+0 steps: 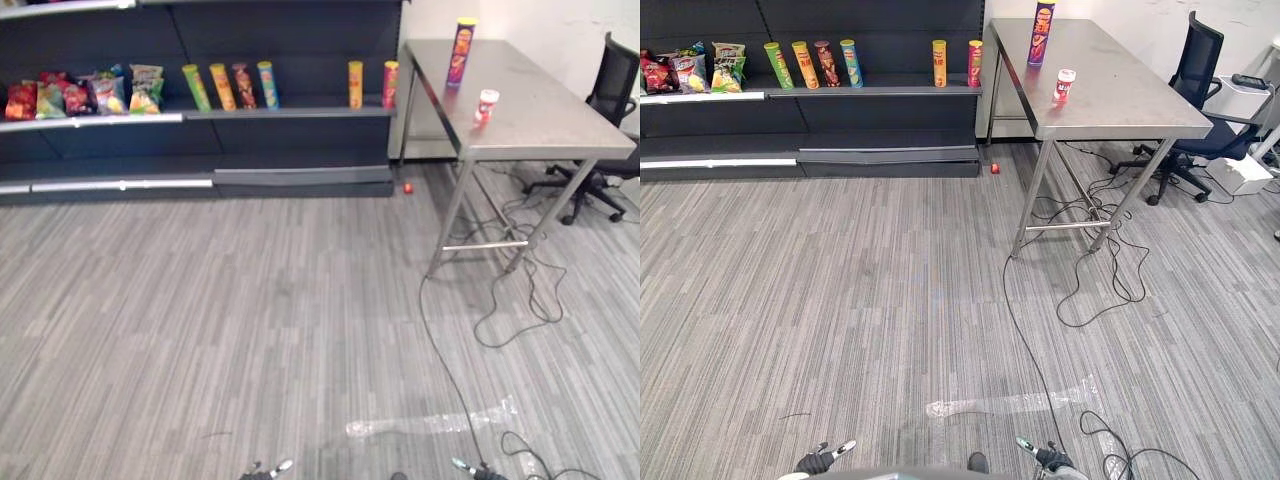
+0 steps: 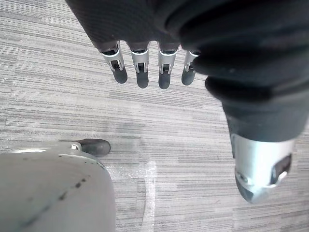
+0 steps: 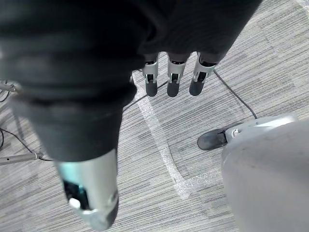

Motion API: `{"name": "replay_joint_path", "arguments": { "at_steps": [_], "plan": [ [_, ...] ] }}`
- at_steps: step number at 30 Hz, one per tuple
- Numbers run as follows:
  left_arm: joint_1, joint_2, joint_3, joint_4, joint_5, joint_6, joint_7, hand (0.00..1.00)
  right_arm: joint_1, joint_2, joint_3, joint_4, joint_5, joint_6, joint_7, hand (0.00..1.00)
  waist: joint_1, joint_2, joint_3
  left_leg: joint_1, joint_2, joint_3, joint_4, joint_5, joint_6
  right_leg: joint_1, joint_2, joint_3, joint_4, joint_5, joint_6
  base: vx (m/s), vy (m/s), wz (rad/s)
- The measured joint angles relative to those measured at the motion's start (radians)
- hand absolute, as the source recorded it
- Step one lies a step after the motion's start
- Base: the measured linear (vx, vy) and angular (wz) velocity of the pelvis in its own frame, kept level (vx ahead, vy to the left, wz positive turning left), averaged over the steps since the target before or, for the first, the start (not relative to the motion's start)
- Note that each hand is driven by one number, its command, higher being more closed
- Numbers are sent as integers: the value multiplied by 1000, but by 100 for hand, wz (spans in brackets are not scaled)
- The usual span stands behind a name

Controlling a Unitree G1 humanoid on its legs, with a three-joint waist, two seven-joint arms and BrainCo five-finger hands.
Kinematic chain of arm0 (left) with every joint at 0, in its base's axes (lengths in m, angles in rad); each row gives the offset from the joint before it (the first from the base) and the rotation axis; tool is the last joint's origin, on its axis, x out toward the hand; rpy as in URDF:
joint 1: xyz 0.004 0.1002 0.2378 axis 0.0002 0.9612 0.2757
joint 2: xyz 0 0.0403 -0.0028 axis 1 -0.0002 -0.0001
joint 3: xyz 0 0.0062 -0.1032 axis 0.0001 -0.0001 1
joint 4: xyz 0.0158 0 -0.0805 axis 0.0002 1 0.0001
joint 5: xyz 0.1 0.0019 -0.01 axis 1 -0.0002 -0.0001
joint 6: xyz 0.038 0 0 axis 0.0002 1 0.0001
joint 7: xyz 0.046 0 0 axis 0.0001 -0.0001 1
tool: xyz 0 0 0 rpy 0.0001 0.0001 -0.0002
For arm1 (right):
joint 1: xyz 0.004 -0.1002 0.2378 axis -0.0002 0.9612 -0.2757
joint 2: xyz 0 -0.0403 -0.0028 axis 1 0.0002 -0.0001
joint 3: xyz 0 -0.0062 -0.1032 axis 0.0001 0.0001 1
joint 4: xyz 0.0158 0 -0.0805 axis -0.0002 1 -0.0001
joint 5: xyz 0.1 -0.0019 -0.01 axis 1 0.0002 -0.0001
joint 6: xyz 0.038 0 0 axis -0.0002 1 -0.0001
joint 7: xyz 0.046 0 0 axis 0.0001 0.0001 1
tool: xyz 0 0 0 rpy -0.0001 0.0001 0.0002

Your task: Put the gum and the chips on the shelf.

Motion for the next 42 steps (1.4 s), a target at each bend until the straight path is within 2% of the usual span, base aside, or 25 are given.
{"name": "replay_joint_path", "arguments": {
  "at_steps": [16, 33, 42],
  "plan": [
    [1, -7, 8, 7, -1, -9, 8, 0, 17, 18, -20, 1, -18, -1, 1, 0, 0, -5, 8, 26, -7, -14, -1, 5, 7, 30, -9, -21, 0, -1, 1, 2, 4, 3],
    [10, 0, -13, 16, -36, -18, 9, 0, 19, 26, 0, 2, -20, -2, 3, 0, 0, -14, -18, 30, -13, -15, -12, 12, 12, 31, -14, -22, 1, -1, 1, 0, 0, 0],
    [10, 7, -41, 16, -35, -20, 7, 0, 17, 26, 3, 1, -56, -2, 14, 0, 1, -15, -20, 30, -13, -17, -18, 15, 12, 29, -14, -26, 1, -1, 1, 0, 0, 0]
  ]
}}
